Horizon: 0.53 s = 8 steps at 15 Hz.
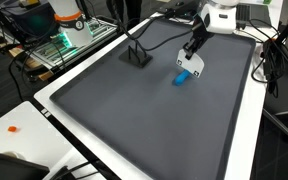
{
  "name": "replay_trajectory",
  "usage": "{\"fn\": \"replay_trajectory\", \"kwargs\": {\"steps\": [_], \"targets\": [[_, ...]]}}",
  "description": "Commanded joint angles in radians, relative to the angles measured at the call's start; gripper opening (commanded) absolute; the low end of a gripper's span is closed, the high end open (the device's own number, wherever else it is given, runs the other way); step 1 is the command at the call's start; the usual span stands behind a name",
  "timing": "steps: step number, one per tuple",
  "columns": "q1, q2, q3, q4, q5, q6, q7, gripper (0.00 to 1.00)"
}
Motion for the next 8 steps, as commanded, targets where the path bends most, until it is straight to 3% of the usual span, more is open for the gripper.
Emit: {"fn": "replay_trajectory", "kwargs": {"steps": [1,8], "targets": [[-0.014,0.016,0.011,-0.01,0.027,0.025,-0.019,0.01],[-0.012,0.036,0.001,-0.013,0.015,0.054,-0.012,0.01]]}}
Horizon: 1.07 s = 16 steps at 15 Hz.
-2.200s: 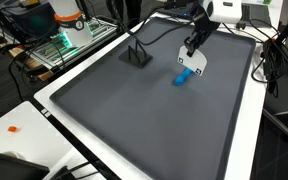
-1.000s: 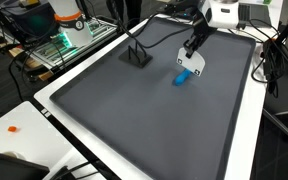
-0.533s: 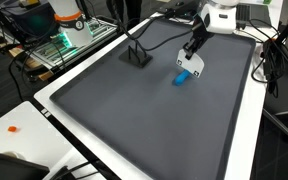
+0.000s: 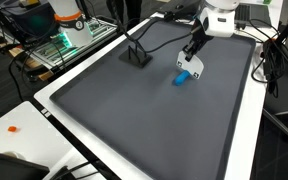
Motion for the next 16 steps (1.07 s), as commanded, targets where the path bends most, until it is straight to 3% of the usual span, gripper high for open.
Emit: {"fn": "replay_trajectory", "kwargs": {"steps": [1,8,16], "targets": [[-0.006,0.027,-0.001,-0.013,0.006,0.043,-0.009,0.01],[-0.01,0.047,-0.003,-0.002,0.014,0.028,0.003,0.01],[-0.047,0.044,-0.001,0.004,0.129,0.008,0.076,0.01]]}}
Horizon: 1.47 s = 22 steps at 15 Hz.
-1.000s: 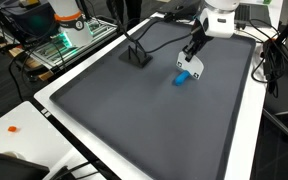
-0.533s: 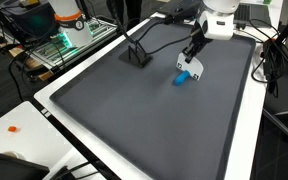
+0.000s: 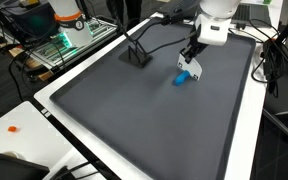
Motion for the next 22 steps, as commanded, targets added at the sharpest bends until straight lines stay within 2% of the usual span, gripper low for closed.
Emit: {"fn": "replay_trajectory", "kwargs": {"steps": [1,4,6,10,22], "targets": [[-0.015,0.031,0.002,-0.001,0.041,0.0,0.016,0.01],[-0.006,0.026,0.004,-0.013,-0.001,-0.002,-0.05,0.01],[-0.011,0.021,0.018,-0.018,0.008,0.006,-0.097,0.01],[-0.022,0.013,0.027,-0.01,0.052,-0.009,-0.088,0.01],[-0.027,-0.02,0.024,-0.017,0.058,-0.019,-0.083,0.01]]}}
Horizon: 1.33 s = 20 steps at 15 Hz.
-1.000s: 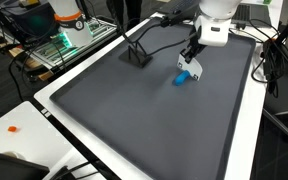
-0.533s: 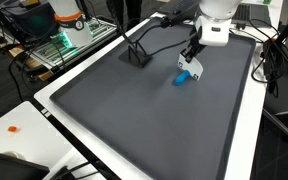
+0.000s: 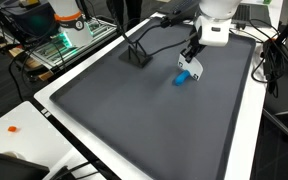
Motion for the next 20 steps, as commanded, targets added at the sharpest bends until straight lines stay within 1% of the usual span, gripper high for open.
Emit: {"fn": "replay_trajectory", "kwargs": {"steps": [1,9,11,15,20], "targets": [[-0.014,-0.021,0.013,-0.018,0.031,-0.017,-0.002,0.01],[-0.018,-0.059,0.008,-0.013,0.026,-0.028,-0.002,0.01],[-0.008,-0.063,-0.007,-0.016,-0.002,-0.017,0.011,0.01],[-0.008,-0.058,-0.021,-0.014,-0.023,-0.008,0.005,0.01],[-0.003,-0.045,-0.029,-0.008,-0.052,-0.011,-0.004,0.01]]}}
